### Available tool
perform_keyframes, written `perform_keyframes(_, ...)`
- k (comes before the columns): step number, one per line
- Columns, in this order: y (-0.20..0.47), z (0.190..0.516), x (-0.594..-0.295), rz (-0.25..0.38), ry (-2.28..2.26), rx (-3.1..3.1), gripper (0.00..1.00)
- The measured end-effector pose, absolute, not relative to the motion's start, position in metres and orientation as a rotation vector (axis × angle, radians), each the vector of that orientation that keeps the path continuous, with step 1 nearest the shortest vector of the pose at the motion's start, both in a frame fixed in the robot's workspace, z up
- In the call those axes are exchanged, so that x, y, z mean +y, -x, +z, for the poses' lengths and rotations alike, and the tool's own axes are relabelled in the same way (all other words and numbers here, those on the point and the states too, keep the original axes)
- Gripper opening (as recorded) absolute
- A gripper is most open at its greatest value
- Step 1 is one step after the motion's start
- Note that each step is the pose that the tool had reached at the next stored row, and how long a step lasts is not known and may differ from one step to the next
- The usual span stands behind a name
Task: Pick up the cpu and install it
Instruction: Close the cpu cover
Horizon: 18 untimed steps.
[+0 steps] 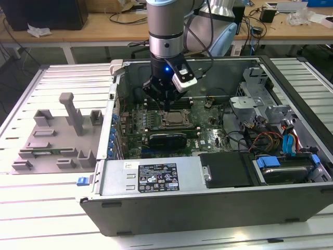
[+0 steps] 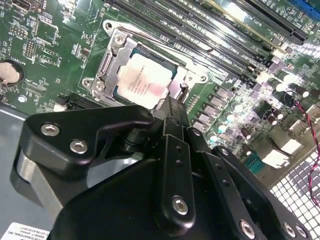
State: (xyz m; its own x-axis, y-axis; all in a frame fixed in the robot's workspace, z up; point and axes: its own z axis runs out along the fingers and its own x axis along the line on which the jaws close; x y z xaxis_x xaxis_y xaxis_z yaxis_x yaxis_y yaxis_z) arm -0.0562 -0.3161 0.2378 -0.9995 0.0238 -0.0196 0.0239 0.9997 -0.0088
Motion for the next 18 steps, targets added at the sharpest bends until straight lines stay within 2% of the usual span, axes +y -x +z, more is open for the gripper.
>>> perform_keyframes(8, 0.03, 0.238, -0.316, -0.014, -0.037, 3.122, 0.11)
perform_keyframes(18, 0.029, 0.259, -0.316, -0.014, -0.037, 3.122, 0.11)
